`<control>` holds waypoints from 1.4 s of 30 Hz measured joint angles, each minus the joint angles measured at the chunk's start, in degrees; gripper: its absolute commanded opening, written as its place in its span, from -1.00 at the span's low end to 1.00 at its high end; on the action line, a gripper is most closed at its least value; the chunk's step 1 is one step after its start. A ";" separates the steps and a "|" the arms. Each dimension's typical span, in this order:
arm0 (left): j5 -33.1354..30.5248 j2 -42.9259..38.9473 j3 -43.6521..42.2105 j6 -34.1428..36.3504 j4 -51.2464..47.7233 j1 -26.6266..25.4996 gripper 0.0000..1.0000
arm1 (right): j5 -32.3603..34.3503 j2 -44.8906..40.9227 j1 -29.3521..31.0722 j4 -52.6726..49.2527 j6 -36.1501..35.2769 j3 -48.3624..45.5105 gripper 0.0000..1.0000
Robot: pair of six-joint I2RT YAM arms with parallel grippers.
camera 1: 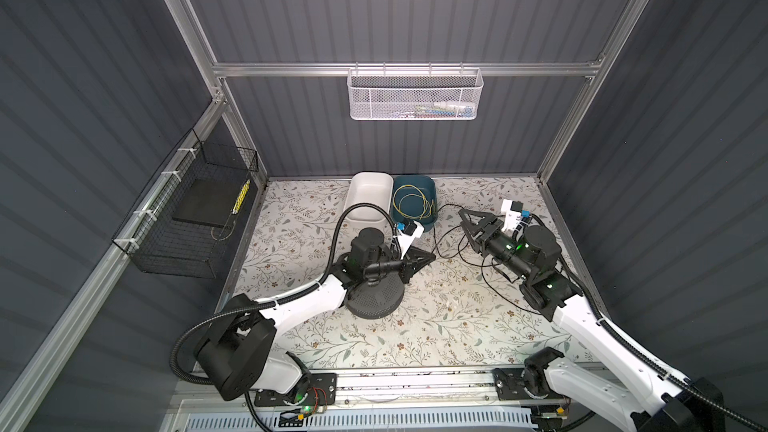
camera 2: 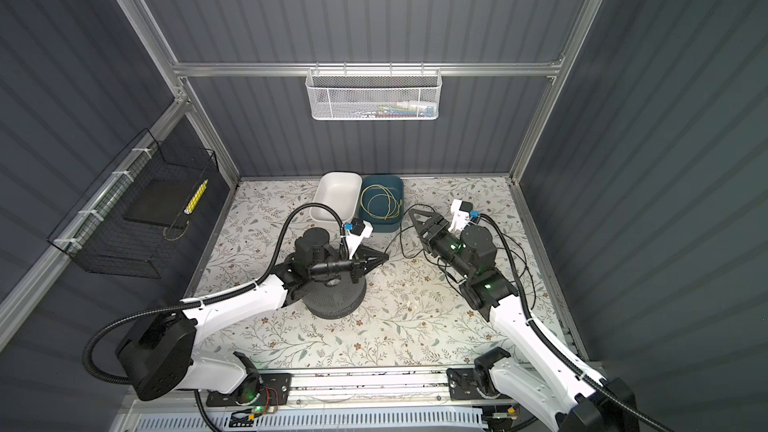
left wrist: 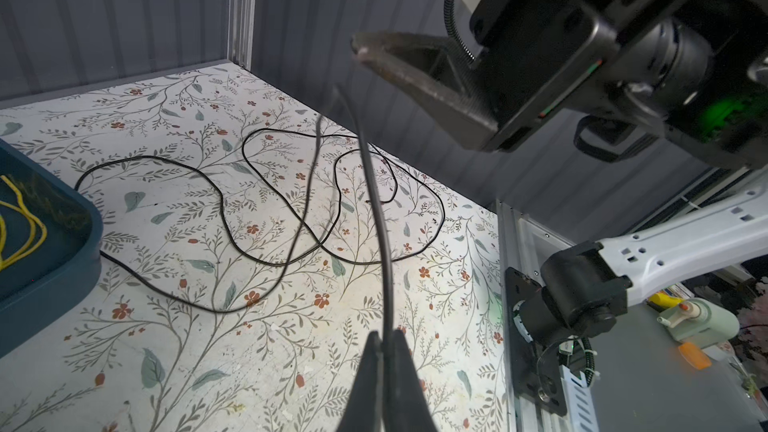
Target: Wrap the cables
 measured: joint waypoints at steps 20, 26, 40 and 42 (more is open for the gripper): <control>0.04 -1.44 5.66 3.26 -18.86 0.00 -1.00 | -8.39 4.90 3.45 -2.25 -3.93 -0.72 -0.34; 0.48 -0.87 6.73 3.06 -17.94 0.00 -1.00 | -7.02 5.40 7.69 -4.35 -5.66 -0.76 -0.63; 1.92 -0.79 6.78 2.99 -17.97 0.00 -0.56 | -4.59 3.54 8.09 -7.15 -9.38 -0.31 -1.00; 2.62 -0.94 6.78 3.28 -18.88 0.00 -0.24 | -3.98 3.52 8.02 -7.89 -10.29 0.44 -1.00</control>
